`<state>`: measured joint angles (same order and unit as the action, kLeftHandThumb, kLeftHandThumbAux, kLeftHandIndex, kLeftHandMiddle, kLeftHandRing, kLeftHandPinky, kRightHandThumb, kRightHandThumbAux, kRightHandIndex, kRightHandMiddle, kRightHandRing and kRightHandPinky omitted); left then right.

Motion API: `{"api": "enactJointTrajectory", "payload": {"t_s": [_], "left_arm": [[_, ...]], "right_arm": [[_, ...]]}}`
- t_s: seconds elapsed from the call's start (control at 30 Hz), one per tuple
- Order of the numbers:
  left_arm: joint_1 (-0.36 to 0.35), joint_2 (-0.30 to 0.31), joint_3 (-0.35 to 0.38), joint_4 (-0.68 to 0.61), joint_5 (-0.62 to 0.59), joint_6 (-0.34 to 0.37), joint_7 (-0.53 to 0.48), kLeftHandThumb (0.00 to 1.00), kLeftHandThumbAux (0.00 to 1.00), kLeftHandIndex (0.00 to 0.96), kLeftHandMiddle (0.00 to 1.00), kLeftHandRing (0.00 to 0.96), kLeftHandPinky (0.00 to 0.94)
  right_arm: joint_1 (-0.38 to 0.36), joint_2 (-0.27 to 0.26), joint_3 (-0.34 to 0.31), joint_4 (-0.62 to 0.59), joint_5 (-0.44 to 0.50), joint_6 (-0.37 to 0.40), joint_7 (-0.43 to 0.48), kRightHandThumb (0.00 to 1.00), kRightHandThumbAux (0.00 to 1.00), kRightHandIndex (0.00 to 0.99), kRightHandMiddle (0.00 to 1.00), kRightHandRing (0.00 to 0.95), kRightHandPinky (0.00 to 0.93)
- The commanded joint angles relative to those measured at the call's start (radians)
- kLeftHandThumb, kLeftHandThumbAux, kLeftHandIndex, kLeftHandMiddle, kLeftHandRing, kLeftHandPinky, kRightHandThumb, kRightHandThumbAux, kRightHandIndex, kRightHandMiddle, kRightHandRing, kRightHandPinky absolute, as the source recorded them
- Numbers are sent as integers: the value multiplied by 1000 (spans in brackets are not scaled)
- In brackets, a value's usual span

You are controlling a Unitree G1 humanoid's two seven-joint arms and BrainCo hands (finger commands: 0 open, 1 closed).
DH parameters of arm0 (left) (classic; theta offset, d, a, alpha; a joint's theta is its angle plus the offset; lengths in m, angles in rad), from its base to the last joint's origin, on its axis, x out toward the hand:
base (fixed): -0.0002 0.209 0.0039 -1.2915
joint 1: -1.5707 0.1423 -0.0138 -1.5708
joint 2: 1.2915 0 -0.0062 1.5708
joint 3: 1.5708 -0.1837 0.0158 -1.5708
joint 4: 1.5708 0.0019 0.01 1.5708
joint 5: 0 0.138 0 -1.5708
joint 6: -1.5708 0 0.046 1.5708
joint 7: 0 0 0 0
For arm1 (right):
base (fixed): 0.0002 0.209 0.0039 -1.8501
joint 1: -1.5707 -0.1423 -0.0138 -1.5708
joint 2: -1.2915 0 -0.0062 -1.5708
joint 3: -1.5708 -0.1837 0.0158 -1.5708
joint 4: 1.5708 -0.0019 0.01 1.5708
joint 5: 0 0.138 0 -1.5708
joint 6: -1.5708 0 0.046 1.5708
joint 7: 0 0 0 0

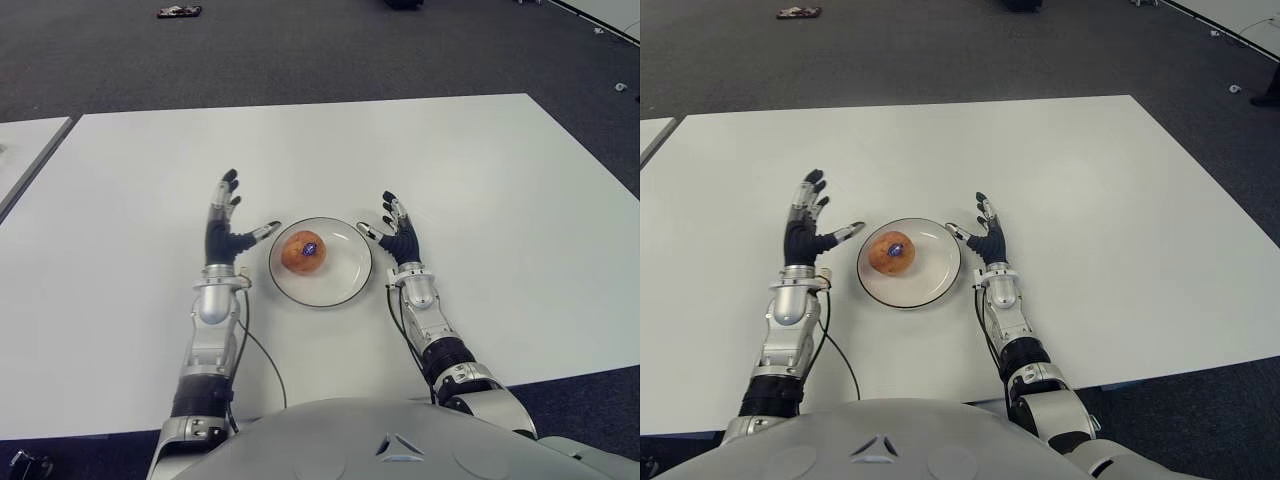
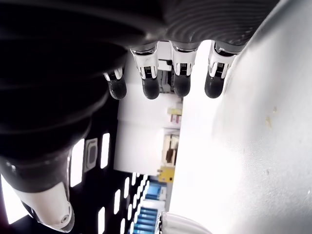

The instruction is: Put the apples into the plate.

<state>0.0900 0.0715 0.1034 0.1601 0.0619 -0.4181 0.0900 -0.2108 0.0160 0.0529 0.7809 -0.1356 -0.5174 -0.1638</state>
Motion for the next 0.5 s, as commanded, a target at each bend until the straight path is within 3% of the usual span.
{"api": "enactJointTrajectory", "payload": {"t_s": [0.03, 0.37, 0.5], "left_arm": [[-18, -3, 24, 17, -17, 14, 15, 0, 234, 0, 0, 0, 0], [-48, -4, 75, 34, -95, 110, 3, 0, 215, 0, 0, 0, 0], [-102, 10, 111, 182, -126, 92, -2, 0, 217, 0, 0, 0, 0]], "right_arm": [[36, 6, -6, 35, 9, 34, 7, 138, 732, 0, 29, 42, 95], [38, 8, -6, 25, 6, 46, 8, 136, 736, 0, 28, 41, 90], [43, 7, -4, 20, 5, 41, 10, 133, 734, 0, 24, 38, 86]]}}
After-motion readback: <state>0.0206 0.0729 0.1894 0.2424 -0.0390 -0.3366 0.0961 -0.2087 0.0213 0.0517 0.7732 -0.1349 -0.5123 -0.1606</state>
